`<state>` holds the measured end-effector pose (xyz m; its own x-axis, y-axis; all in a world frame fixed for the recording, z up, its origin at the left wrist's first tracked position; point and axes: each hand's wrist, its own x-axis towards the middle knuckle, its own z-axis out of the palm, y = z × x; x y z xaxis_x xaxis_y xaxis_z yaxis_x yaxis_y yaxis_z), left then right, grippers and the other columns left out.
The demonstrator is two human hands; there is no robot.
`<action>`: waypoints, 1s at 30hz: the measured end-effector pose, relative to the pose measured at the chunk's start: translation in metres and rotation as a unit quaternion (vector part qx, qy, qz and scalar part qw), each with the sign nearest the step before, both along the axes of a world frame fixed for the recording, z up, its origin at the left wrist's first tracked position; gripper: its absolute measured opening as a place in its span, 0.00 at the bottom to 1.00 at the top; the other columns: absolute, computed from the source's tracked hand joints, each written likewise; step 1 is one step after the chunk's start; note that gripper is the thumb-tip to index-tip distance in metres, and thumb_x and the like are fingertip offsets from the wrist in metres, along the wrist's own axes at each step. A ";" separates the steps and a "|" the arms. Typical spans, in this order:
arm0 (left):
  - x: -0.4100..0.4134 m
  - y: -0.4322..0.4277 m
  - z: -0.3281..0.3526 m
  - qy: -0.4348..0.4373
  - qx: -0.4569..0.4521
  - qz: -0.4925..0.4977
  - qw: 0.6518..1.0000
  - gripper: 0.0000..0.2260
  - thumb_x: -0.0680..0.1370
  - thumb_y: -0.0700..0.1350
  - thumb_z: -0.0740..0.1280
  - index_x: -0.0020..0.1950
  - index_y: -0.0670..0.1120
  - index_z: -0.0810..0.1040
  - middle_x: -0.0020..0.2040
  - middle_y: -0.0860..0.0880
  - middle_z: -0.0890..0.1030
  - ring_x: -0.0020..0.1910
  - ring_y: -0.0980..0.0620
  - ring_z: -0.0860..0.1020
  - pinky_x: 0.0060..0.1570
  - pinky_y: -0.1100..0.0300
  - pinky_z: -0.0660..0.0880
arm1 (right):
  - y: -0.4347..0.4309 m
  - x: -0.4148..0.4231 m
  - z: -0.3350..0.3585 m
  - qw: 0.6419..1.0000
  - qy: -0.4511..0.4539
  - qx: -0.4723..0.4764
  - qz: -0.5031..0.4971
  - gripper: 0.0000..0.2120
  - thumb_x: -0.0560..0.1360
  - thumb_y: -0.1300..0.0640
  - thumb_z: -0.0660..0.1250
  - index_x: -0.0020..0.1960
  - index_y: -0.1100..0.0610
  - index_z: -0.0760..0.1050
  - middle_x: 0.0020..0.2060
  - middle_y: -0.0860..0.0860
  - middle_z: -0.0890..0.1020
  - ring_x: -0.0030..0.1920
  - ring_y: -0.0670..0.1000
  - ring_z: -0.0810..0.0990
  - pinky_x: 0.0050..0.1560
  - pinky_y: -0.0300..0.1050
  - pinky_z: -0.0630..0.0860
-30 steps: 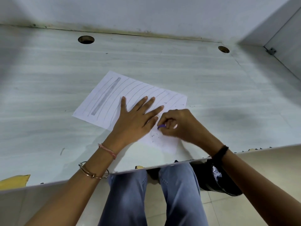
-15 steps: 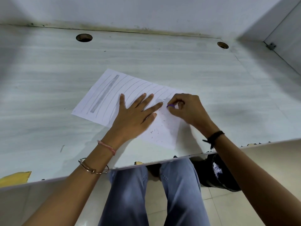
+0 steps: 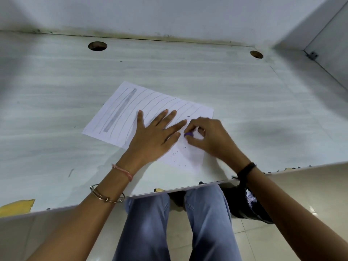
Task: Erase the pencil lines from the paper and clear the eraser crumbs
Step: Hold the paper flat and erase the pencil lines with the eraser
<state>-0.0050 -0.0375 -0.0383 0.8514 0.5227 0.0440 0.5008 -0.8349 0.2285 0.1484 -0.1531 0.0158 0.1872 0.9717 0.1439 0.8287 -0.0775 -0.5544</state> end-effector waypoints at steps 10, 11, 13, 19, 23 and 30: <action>0.000 0.001 -0.002 0.003 0.005 -0.003 1.000 0.21 0.82 0.60 0.38 0.76 0.68 0.43 0.80 0.59 0.43 0.78 0.58 0.40 0.69 0.32 0.35 | 0.007 0.008 0.003 1.000 -0.008 0.011 -0.021 0.03 0.68 0.64 0.71 0.40 0.57 0.80 0.33 0.43 0.77 0.34 0.36 0.73 0.35 0.30 0.64; 0.000 0.001 -0.001 0.007 0.000 0.000 1.000 0.21 0.83 0.60 0.39 0.76 0.68 0.43 0.80 0.59 0.43 0.78 0.59 0.39 0.70 0.32 0.35 | 0.001 -0.002 0.002 1.000 -0.021 -0.002 0.007 0.03 0.68 0.63 0.72 0.40 0.56 0.80 0.33 0.41 0.75 0.35 0.35 0.73 0.36 0.30 0.64; 0.001 0.001 -0.001 0.011 0.006 -0.001 1.000 0.21 0.83 0.60 0.39 0.77 0.67 0.44 0.80 0.59 0.42 0.78 0.58 0.39 0.70 0.31 0.35 | -0.013 -0.013 0.003 0.997 -0.010 -0.047 0.064 0.04 0.67 0.63 0.73 0.40 0.56 0.80 0.33 0.41 0.76 0.36 0.36 0.74 0.37 0.28 0.66; 0.000 0.002 -0.004 0.002 0.014 -0.007 1.000 0.24 0.79 0.62 0.34 0.76 0.68 0.42 0.80 0.59 0.44 0.78 0.58 0.41 0.69 0.31 0.35 | 0.010 0.022 0.007 0.999 0.018 0.008 -0.043 0.03 0.69 0.66 0.71 0.40 0.59 0.81 0.33 0.43 0.78 0.34 0.34 0.74 0.35 0.30 0.65; 0.002 0.002 -0.002 0.010 0.004 0.007 1.000 0.22 0.82 0.61 0.36 0.76 0.68 0.43 0.80 0.59 0.43 0.78 0.59 0.40 0.69 0.32 0.35 | -0.004 -0.002 0.002 1.000 -0.015 -0.012 0.013 0.03 0.68 0.60 0.73 0.40 0.54 0.81 0.31 0.40 0.75 0.32 0.39 0.74 0.36 0.31 0.65; 0.000 0.000 -0.004 -0.010 0.015 -0.006 1.000 0.25 0.78 0.62 0.33 0.76 0.68 0.44 0.80 0.58 0.46 0.78 0.58 0.43 0.70 0.30 0.38 | 0.007 0.019 0.008 0.999 0.034 -0.009 -0.001 0.03 0.69 0.64 0.73 0.41 0.57 0.82 0.34 0.42 0.78 0.33 0.37 0.75 0.34 0.28 0.65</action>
<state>-0.0051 -0.0371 -0.0420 0.8565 0.5103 0.0775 0.4857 -0.8477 0.2134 0.1672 -0.1456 0.0242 0.1972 0.9737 0.1141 0.7894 -0.0887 -0.6075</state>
